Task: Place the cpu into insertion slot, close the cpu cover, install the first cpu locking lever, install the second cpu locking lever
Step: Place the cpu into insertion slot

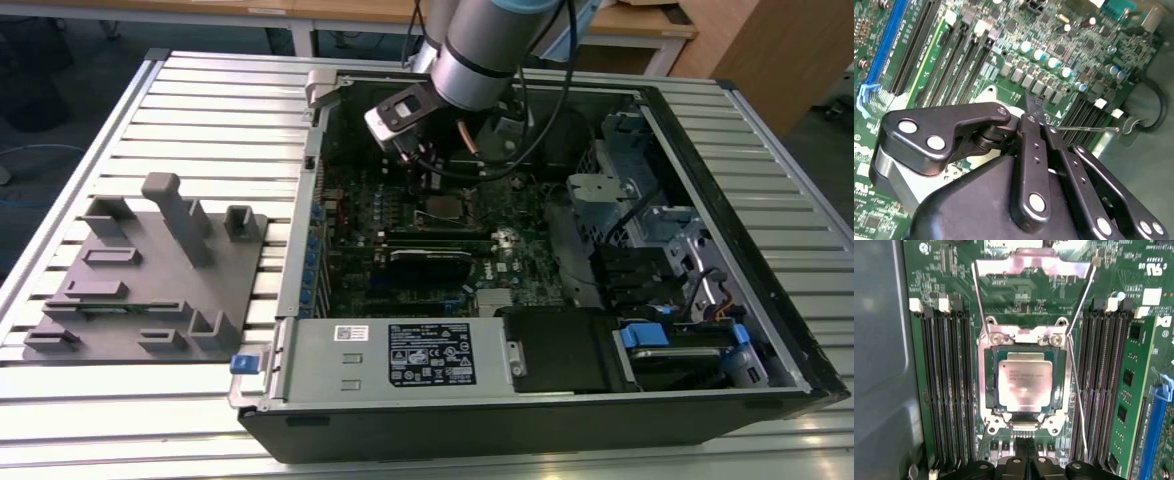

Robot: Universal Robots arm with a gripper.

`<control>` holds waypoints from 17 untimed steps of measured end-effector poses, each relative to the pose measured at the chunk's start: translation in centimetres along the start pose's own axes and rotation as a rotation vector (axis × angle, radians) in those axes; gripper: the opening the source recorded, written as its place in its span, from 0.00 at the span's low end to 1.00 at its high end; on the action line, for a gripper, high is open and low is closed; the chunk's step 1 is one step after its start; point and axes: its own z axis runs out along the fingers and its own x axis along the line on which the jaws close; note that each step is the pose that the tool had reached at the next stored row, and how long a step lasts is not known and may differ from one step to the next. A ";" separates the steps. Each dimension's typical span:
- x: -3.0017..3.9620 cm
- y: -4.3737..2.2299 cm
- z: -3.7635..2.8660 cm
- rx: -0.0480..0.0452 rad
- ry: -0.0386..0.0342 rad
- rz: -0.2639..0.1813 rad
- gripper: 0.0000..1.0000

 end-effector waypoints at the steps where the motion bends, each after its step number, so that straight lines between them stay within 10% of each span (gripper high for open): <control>1: 0.00 0.00 0.00 -0.0042 0.0000 0.000 0.10; 17: 0.00 0.00 -0.01 -0.0180 0.0099 -0.003 0.10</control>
